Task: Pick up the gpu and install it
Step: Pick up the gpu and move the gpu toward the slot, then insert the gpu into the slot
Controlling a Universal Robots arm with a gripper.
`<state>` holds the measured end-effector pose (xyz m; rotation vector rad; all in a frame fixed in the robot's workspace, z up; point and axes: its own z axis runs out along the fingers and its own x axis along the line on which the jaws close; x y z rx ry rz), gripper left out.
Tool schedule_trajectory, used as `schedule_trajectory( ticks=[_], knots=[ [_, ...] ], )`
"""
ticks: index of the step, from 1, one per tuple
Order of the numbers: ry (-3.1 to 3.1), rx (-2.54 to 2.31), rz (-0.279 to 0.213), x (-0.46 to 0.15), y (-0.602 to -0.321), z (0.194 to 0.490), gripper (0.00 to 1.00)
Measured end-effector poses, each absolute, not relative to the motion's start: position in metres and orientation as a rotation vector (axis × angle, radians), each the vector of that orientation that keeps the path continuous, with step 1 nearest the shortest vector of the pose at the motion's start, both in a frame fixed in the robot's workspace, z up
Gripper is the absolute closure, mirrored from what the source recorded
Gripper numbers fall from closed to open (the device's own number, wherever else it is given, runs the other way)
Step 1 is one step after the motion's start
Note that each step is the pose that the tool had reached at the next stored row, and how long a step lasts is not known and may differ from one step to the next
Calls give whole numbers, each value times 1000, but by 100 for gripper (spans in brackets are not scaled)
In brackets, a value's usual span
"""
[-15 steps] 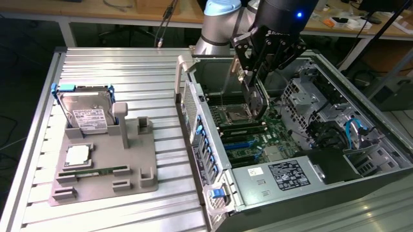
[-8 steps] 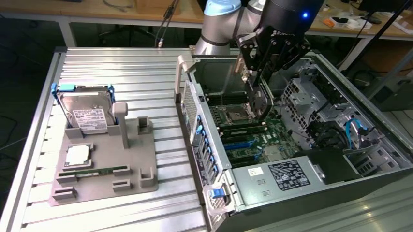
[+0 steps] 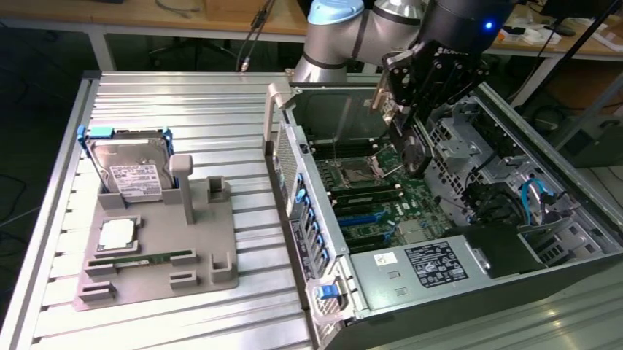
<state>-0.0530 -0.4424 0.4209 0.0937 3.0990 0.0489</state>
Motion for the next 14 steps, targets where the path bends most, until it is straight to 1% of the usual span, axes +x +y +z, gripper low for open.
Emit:
schedule_trajectory(
  ticks=[14],
  knots=[
    [3099,94,49,-50,-442,421,73]
  ],
)
